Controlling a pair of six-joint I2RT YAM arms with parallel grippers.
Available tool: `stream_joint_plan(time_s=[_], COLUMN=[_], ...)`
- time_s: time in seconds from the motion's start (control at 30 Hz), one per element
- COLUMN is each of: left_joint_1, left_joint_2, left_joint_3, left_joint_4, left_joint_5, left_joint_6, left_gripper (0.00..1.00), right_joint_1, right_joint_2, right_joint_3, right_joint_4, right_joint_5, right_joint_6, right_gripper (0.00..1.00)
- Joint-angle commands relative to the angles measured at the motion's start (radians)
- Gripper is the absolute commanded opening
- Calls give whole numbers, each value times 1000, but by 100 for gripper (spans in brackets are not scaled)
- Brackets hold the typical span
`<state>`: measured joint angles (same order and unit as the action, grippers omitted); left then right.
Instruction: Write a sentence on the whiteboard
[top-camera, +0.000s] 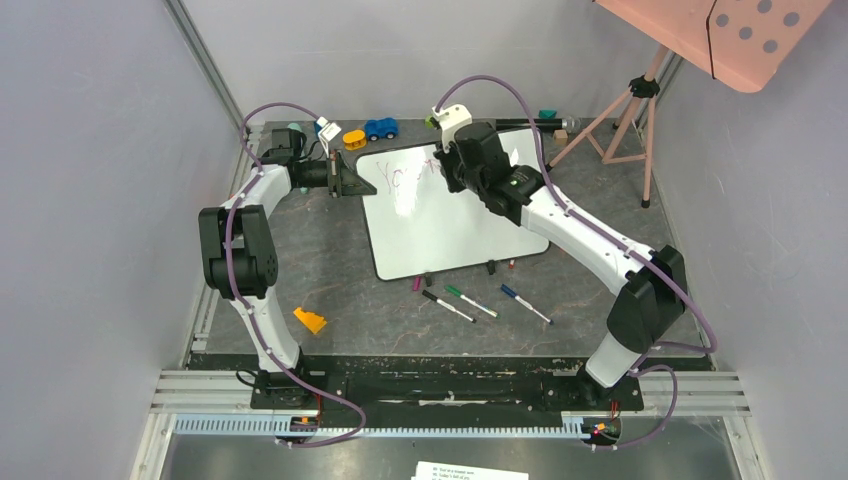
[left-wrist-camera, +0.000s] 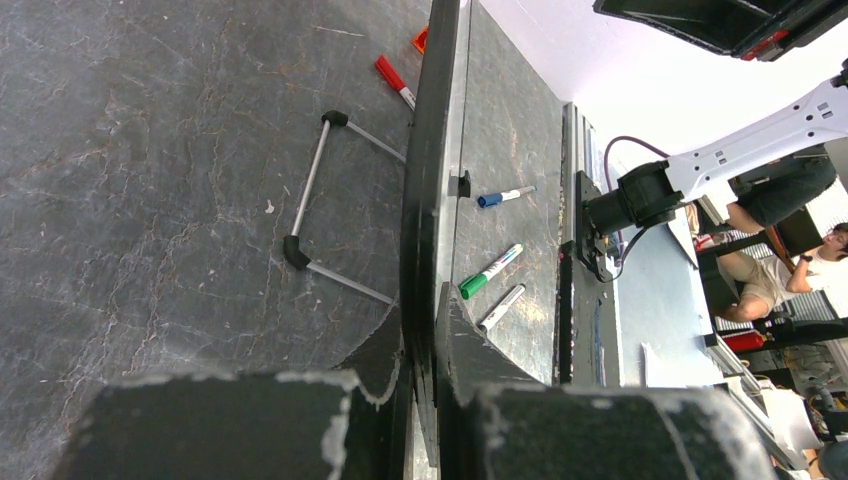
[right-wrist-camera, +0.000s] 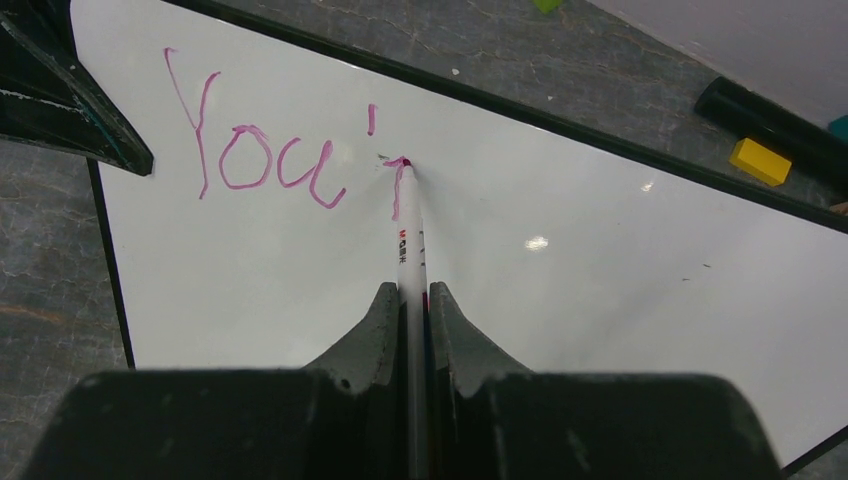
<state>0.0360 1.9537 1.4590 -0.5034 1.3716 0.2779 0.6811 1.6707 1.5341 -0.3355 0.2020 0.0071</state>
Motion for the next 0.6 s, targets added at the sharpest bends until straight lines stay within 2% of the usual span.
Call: stream_joint_plan(time_s=[0.0, 0.3, 0.57], left_joint_1=[-65, -65, -65], left_joint_2=[43, 42, 42], left_joint_3=[-35, -35, -37], left_joint_4=[-24, -23, -24], left_joint_5=[-267, -267, -266], left_joint_6=[187, 189, 190], left_gripper=[2, 2, 2], right_joint_1=[-30, -32, -37], right_joint_2=[31, -2, -109], right_joint_3=[34, 21, -55], right_joint_4=[12, 13, 52], right_joint_5=[59, 19, -18], right_joint_6=[-12, -12, -9], right_gripper=[0, 0, 0])
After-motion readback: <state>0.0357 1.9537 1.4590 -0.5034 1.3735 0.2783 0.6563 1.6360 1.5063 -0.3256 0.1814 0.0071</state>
